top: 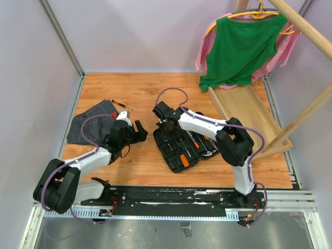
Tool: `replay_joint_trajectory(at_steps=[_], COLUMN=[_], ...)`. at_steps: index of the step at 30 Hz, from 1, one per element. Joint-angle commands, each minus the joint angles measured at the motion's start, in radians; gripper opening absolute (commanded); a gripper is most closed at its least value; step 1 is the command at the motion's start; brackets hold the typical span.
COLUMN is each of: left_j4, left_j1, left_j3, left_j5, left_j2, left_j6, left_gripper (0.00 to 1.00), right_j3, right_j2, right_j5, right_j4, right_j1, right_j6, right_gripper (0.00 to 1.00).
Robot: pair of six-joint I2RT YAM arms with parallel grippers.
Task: Sort the tools into containers
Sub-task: Place the screwdriver in the storage box.
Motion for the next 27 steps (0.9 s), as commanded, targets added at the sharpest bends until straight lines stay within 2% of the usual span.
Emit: replay_joint_trajectory(at_steps=[1,19,27], left_j4=[0.011,0.013,0.014], left_j1=[0.005,0.005,0.005], left_j3=[0.011,0.011,0.009], left_j5=[-0.015,-0.011,-0.017], left_j2=[-0.009,-0.001,-0.010], left_j6=[0.010,0.010,0.012], left_gripper=[0.79,0.80,0.79], right_j3=[-0.117,-0.213,-0.225], right_j2=[0.182,0.336,0.227], right_j5=[0.038,0.039,0.076], right_j4=[-0.132,-0.103,-0.078], right_j1=[0.020,0.046,0.048], right_j6=[-0.009,-0.018,-0.015], right_gripper=[0.01,0.01,0.01])
